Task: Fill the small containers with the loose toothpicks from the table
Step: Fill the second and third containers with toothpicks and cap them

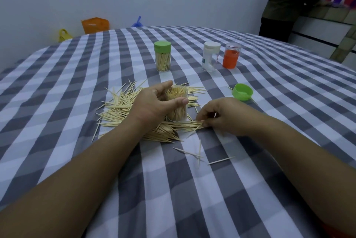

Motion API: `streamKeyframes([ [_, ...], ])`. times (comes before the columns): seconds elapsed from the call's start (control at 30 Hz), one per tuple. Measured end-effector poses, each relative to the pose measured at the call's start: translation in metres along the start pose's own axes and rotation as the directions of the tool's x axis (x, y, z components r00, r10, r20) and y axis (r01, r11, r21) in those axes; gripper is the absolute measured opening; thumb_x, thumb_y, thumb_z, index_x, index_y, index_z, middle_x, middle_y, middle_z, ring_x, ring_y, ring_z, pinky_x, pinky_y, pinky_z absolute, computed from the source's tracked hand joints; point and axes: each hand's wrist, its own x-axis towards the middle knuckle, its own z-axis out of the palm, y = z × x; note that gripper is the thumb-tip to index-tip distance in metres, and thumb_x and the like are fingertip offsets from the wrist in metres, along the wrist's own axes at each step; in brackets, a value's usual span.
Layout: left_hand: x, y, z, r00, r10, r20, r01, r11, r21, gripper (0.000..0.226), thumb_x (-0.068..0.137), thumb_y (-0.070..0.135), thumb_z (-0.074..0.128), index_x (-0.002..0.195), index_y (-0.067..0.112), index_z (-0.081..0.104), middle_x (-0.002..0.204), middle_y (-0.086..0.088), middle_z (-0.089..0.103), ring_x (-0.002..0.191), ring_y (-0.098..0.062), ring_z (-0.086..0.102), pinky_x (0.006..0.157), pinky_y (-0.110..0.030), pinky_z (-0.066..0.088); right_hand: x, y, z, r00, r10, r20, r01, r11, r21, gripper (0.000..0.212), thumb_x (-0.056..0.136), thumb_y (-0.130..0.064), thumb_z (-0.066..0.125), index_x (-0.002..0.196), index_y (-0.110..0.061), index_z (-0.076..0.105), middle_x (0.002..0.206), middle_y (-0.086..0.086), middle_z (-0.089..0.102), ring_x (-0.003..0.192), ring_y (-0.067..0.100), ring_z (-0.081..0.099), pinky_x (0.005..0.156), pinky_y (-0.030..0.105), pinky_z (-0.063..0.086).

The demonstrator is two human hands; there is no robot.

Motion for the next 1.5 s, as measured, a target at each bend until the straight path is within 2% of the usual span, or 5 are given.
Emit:
streamKeyframes([
  [0.13,0.000,0.001,0.000,1.000,-0.001,0.004,0.001,1.000,-0.004,0.093,0.052,0.043,0.078,0.136,0.013,0.050,0.106,-0.005,0.070,0.104,-0.009,0.064,0.087,-0.020,0.053,-0.004,0.006,-0.008,0.999,0.046,-0.012,-0.041,0.968,0.248,0.030,0.085,-0.016,0.066,0.108,-0.032,0.056,0.098,-0.013,0.064,0.090,0.004,0.060,0.071,0.010,0.047],
  [0.5,-0.001,0.003,0.003,1.000,0.009,-0.015,-0.009,1.000,0.014,0.076,0.066,0.024,0.081,0.135,0.009,0.051,0.097,0.003,0.056,0.066,0.013,0.058,0.061,-0.005,0.045,-0.002,-0.013,0.015,0.994,-0.099,0.042,0.105,0.974,-0.201,0.040,0.091,-0.026,0.051,0.132,-0.022,0.053,0.124,0.000,0.046,0.117,0.016,0.042,0.099,0.031,0.039],
  [0.93,-0.002,0.003,0.001,1.000,-0.020,0.015,0.020,1.000,-0.003,0.088,0.056,0.036,0.080,0.135,0.012,0.051,0.113,-0.006,0.068,0.107,-0.007,0.063,0.082,-0.012,0.052,0.007,0.002,0.009,0.999,0.003,-0.053,-0.033,0.822,-0.569,0.024,0.090,0.000,0.044,0.106,-0.010,0.059,0.101,0.007,0.052,0.098,0.026,0.054,0.071,0.031,0.040],
  [1.2,-0.006,0.006,0.003,1.000,0.002,0.022,-0.002,1.000,0.020,0.092,0.054,0.042,0.079,0.136,0.014,0.050,0.119,-0.011,0.065,0.111,-0.012,0.062,0.088,-0.019,0.052,0.003,0.014,-0.018,0.972,0.224,-0.074,-0.214,0.968,0.127,0.014,0.100,-0.013,0.042,0.098,-0.015,0.056,0.093,-0.002,0.061,0.088,0.015,0.058,0.076,0.029,0.046],
  [1.5,-0.016,0.011,0.016,0.997,0.022,0.069,-0.023,1.000,0.005,0.086,0.058,0.033,0.079,0.137,0.013,0.049,0.108,-0.006,0.069,0.098,-0.002,0.065,0.081,-0.013,0.052,0.005,-0.002,-0.012,0.911,0.319,-0.261,0.049,0.545,0.837,0.018,0.101,-0.008,0.038,0.092,-0.016,0.052,0.078,0.007,0.060,0.080,0.022,0.065,0.079,0.034,0.054],
])
